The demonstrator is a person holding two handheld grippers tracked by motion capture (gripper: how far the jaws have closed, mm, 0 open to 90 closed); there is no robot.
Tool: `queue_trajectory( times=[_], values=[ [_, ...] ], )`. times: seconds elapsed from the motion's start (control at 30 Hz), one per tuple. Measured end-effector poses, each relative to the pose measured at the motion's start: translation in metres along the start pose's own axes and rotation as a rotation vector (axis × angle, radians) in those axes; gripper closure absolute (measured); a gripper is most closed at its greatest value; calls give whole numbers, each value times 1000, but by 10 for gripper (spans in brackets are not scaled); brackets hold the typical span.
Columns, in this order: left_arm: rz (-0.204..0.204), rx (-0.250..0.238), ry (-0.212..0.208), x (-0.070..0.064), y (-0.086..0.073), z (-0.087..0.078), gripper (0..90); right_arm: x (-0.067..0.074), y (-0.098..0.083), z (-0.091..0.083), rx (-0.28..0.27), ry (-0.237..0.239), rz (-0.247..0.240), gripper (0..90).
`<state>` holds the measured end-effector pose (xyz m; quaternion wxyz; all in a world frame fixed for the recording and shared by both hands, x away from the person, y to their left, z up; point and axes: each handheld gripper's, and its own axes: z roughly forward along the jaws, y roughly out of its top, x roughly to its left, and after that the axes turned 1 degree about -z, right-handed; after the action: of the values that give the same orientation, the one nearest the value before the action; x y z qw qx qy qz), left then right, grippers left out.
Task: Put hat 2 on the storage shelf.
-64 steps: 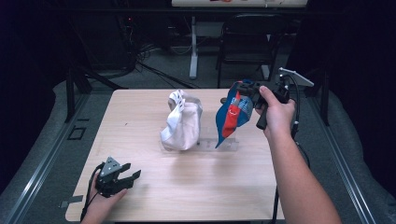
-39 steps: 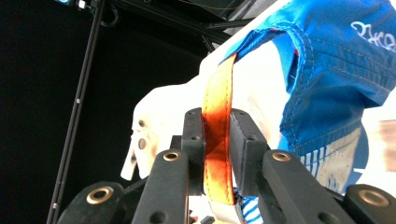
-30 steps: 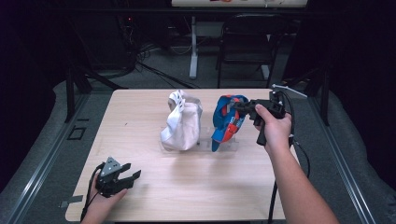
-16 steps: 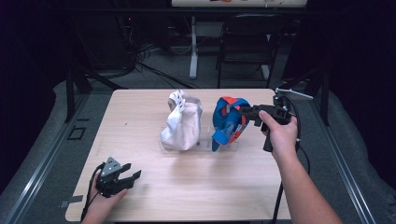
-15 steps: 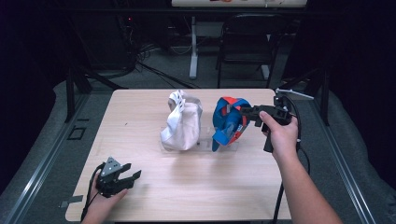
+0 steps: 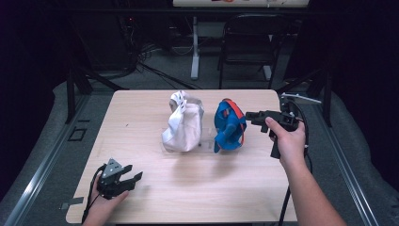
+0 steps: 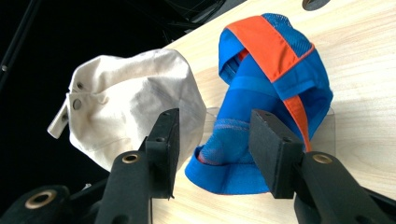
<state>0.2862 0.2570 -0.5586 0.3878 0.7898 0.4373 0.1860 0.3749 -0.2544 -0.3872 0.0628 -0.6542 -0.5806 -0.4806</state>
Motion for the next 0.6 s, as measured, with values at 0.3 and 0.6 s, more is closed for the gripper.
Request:
queue_trajectory(
  times=[0.3, 0.6],
  values=[
    [-5, -1, 0, 0, 0, 0, 459, -2, -15, 4, -12, -30, -48, 509],
    [-7, 0, -1, 0, -1, 0, 457, -8, -40, 5, -5, -54, -155, 469]
  ],
)
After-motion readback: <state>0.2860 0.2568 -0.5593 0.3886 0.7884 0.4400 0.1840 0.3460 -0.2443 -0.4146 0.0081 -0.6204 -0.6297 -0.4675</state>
